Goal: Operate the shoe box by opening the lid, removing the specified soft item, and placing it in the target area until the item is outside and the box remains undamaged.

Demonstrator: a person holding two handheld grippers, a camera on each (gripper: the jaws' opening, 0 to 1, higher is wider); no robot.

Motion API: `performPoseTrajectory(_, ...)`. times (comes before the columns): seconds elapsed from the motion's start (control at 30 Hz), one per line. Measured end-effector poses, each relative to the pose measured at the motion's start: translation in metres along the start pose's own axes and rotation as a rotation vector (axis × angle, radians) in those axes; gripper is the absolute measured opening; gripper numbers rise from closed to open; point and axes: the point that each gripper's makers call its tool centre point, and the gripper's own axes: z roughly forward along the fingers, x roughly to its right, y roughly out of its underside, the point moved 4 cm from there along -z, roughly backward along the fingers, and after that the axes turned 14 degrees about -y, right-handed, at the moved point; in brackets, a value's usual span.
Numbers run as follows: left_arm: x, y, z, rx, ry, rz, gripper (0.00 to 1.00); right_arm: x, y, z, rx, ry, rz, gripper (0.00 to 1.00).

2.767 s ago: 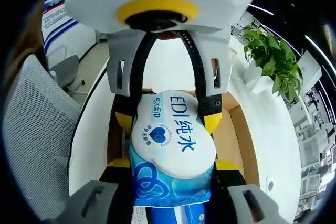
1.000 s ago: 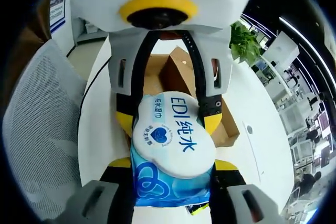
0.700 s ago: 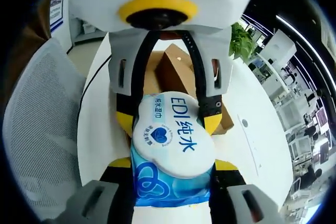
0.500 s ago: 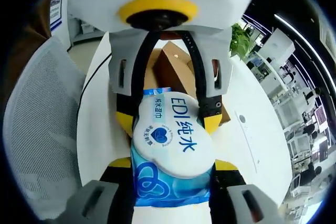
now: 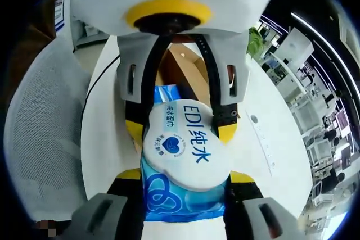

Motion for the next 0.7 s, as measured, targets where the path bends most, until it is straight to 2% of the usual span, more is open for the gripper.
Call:
performPoseTrajectory(0.4,-0.012,-0.008,0.016,0.006,-0.004,-0.013,0.58,0.016,0.015,-0.006,-0.017,-0.011,-0.011,0.52)
performPoseTrajectory(0.7,-0.018,-0.001,0.024,-0.008,-0.014,-0.053,0.58,0.028,0.017,-0.001,-0.020,-0.045,-0.053,0.52)
